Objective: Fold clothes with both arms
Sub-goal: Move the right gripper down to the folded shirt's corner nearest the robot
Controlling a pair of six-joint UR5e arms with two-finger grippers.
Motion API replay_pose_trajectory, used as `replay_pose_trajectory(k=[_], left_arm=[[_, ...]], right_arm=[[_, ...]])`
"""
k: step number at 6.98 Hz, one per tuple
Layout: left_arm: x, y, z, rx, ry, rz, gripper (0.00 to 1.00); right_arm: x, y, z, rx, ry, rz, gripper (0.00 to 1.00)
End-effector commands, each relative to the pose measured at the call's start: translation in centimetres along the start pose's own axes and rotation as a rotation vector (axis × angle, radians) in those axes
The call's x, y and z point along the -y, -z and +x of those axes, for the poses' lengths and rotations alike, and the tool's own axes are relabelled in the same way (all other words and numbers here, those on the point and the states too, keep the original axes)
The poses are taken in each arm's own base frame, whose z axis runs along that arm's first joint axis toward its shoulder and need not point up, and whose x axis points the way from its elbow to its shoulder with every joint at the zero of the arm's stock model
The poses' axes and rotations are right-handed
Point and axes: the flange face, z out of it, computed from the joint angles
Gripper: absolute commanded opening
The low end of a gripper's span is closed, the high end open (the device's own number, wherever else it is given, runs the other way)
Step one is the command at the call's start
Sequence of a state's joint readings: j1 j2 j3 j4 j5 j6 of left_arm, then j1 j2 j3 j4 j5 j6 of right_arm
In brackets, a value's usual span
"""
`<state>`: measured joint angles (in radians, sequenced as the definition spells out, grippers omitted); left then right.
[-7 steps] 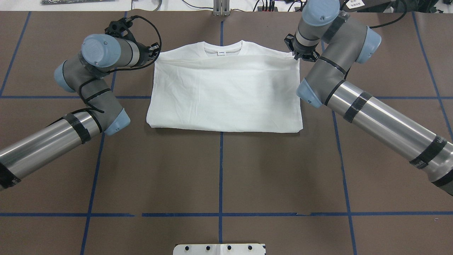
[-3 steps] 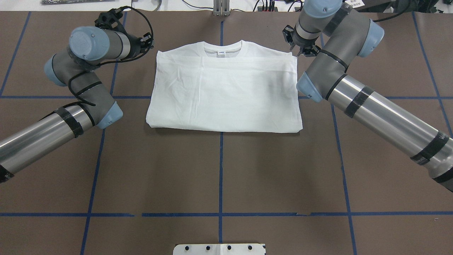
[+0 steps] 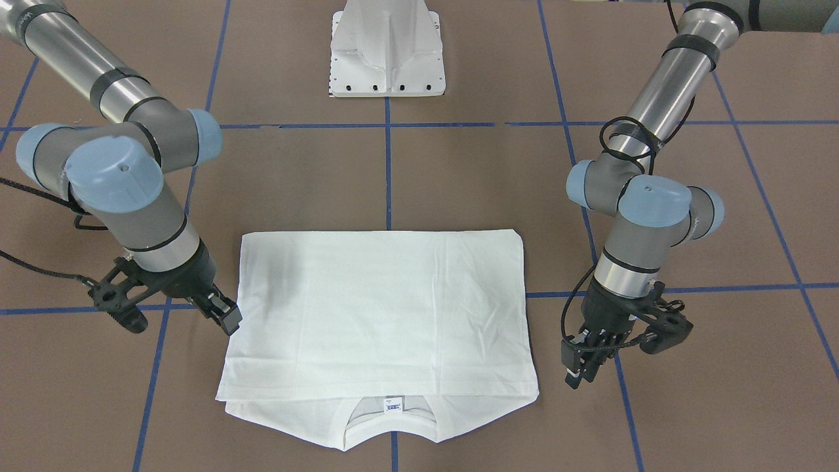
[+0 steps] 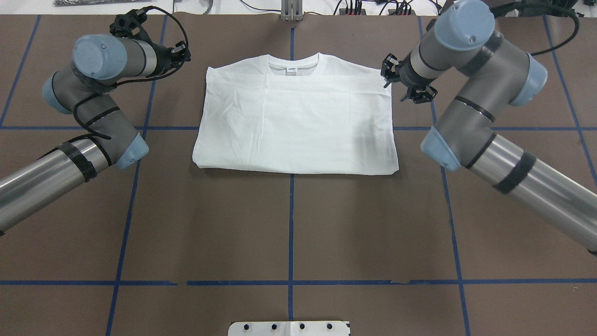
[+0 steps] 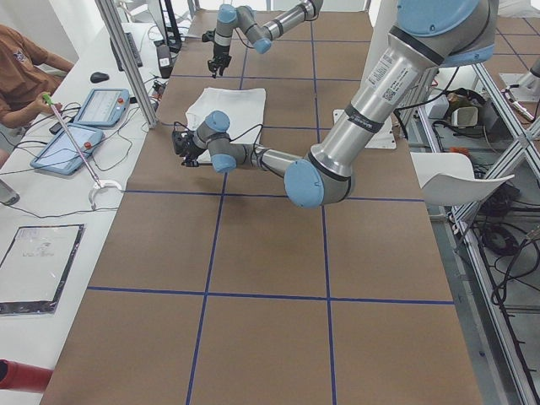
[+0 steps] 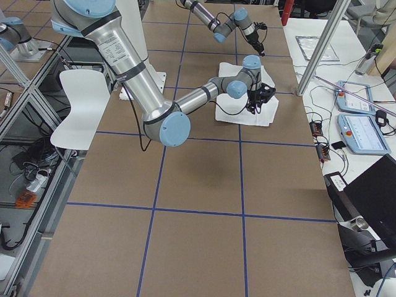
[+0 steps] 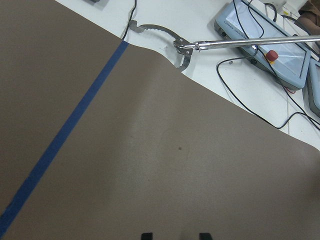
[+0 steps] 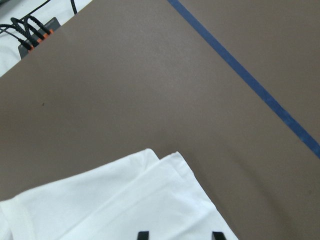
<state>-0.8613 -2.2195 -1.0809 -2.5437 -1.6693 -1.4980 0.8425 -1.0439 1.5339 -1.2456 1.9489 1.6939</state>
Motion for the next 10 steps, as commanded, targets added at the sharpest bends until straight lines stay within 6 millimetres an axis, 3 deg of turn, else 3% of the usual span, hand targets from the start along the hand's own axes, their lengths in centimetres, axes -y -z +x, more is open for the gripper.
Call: replay_pose_trajectory(k=[1,2,4,10], left_arm=[[-0.1,0.3,-0.8,-0.013,-0.006,-0.003,0.43],[-0.1,0.3,-0.6,-0.018,-0.004,-0.004,0.43],[-0.1,0.5,-0.5,-0.034,-0.001,-0.001,0.43],[-0.2,0.4,-0.7,-0.034,-0.003,0.001,0.43]], right_arm=[[-7.2,1.3,5.9,0.010,-0.084,-0.047,0.65],[-10.0,1.3,6.1,0.020,-0.124,-0.042,0.65],[-12.9,-1.3,7.2,-0.005,-0.121,-0.009,0.65],[-13.1,-3.9,8.4,-0.046,-0.140,0.015,0.64]])
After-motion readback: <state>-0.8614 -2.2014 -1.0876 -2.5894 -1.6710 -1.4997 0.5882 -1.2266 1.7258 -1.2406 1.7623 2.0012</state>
